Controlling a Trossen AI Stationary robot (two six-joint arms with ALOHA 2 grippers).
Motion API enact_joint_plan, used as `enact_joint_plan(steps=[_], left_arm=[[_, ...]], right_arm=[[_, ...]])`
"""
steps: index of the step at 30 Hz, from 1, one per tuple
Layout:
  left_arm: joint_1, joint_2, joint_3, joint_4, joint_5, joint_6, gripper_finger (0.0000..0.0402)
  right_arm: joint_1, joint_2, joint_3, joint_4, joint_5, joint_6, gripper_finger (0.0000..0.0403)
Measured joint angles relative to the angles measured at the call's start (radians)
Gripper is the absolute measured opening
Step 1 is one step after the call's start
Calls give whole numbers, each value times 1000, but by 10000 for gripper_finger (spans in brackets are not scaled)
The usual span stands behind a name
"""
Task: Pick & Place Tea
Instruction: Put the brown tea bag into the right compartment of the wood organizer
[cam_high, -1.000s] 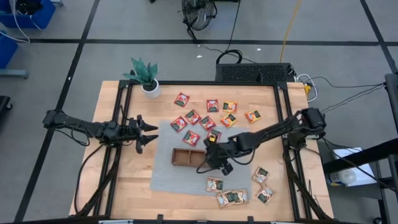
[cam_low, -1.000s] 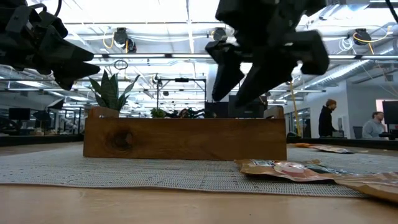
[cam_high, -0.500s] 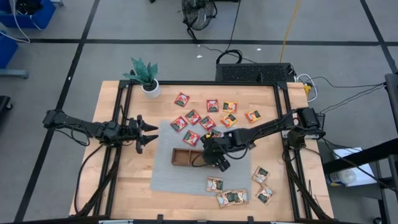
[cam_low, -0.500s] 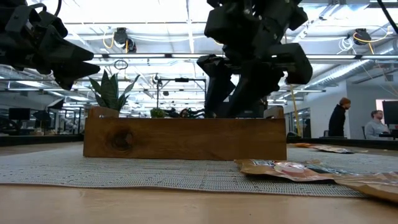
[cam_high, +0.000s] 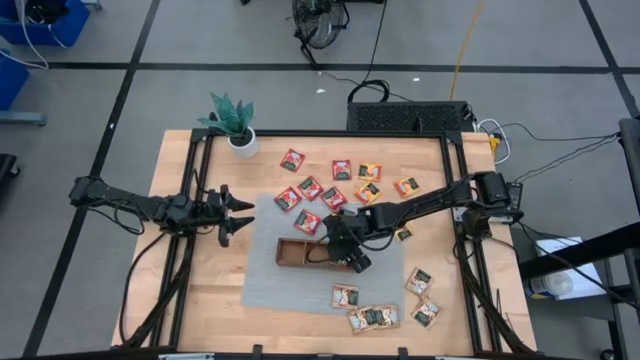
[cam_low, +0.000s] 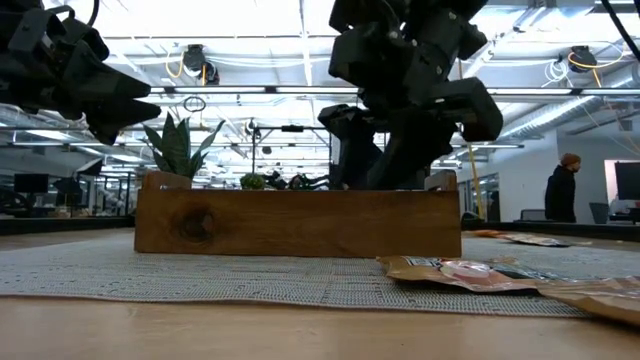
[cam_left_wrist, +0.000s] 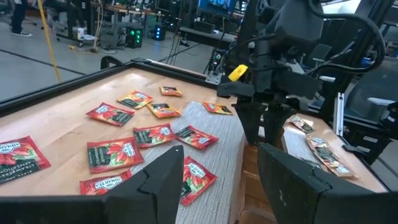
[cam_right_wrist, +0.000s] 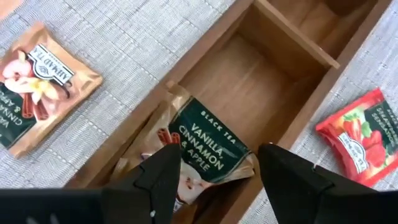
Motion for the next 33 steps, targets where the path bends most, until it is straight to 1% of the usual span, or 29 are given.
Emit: enact_joint_plan(steps=[8, 16, 28, 33], left_arm=[[0, 0, 0, 0, 0, 0, 205], [0, 0, 0, 0, 0, 0, 205], [0, 0, 0, -2, -2, 0, 205], [0, 0, 0, -1, -1, 0, 205]], right_arm=[[1, -5, 0, -44, -1, 25, 199], [26, -14, 0, -91, 4, 36, 199], [45, -93, 0, -156, 5, 110, 199], [54, -120, 0, -190, 3, 171, 198]])
